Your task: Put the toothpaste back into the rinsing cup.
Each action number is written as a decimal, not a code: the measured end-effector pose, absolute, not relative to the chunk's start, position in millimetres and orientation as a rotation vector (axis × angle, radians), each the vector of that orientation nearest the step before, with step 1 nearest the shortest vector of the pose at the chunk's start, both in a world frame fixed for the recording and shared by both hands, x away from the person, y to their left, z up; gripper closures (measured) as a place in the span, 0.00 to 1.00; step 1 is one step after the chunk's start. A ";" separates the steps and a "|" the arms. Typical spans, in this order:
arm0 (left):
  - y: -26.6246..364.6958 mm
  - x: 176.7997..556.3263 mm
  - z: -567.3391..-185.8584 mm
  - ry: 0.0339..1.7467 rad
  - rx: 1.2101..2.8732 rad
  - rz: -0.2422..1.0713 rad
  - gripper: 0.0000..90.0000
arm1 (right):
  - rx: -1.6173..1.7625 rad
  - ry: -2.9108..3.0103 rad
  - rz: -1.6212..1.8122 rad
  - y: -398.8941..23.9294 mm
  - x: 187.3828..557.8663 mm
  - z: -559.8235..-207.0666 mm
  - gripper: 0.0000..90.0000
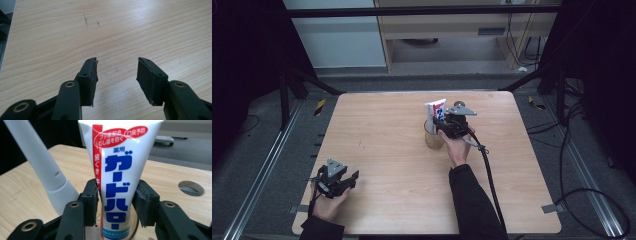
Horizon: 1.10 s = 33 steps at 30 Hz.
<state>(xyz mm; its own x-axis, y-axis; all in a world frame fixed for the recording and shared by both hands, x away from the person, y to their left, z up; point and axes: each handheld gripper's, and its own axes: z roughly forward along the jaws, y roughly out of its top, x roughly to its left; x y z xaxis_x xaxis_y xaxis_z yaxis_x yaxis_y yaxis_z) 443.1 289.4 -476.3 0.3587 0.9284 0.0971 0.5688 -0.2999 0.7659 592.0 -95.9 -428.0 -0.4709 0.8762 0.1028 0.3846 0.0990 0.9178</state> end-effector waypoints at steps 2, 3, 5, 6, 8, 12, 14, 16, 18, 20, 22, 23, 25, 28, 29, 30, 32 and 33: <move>289.1 443.0 -476.2 1.295 1.986 0.726 0.55 | 1.243 1.919 1.345 -99.3 591.6 -429.4 0.61; 288.9 443.0 -476.2 1.295 1.987 0.726 0.55 | 1.251 1.927 1.340 -100.7 591.6 -430.3 0.60; 288.6 443.0 -476.3 1.295 1.988 0.726 0.55 | 1.249 1.945 1.322 -102.5 591.6 -432.0 0.55; 288.6 443.0 -476.4 1.295 1.988 0.725 0.55 | 1.242 1.945 1.320 -102.9 591.3 -432.4 0.51; 288.6 443.1 -476.6 1.296 1.988 0.724 0.55 | 1.238 1.935 1.316 -104.2 590.2 -431.6 0.49; 288.7 443.0 -476.7 1.297 1.988 0.723 0.55 | 1.219 1.888 1.352 -110.5 584.5 -421.7 0.52; 288.4 442.9 -476.5 1.295 1.989 0.725 0.55 | 1.227 1.897 1.350 -114.0 581.9 -417.0 0.48; 287.8 442.8 -476.5 1.293 1.991 0.726 0.55 | 1.229 1.922 1.327 -118.2 578.4 -415.8 0.44; 287.6 442.9 -476.7 1.292 1.993 0.727 0.55 | 1.216 1.929 1.314 -123.6 573.2 -416.4 0.39; 287.5 443.1 -476.8 1.294 1.993 0.725 0.55 | 1.222 1.927 1.337 -132.6 564.9 -418.5 0.36; 287.2 443.0 -477.0 1.294 1.994 0.725 0.55 | 1.225 1.938 1.365 -140.6 558.9 -420.9 0.32; 287.1 443.0 -477.1 1.294 1.994 0.724 0.55 | 1.237 1.948 1.370 -145.0 555.1 -422.2 0.29; 286.9 443.1 -477.3 1.296 1.994 0.718 0.55 | 1.240 1.979 1.358 -153.3 546.8 -425.7 0.25; 286.4 443.1 -477.6 1.295 1.996 0.711 0.55 | 1.226 2.032 1.318 -167.2 530.3 -432.5 0.21; 286.3 443.2 -477.8 1.294 1.997 0.710 0.55 | 1.230 2.041 1.308 -172.8 523.7 -435.4 0.20; 286.3 443.3 -478.0 1.294 1.997 0.711 0.54 | 1.231 2.057 1.292 -180.5 515.9 -439.7 0.18; 286.5 443.9 -478.6 1.297 2.000 0.707 0.53 | 1.250 2.062 1.282 -191.9 504.5 -446.1 0.17; 286.5 444.2 -478.9 1.298 2.001 0.704 0.52 | 1.265 2.068 1.266 -200.0 497.5 -450.0 0.16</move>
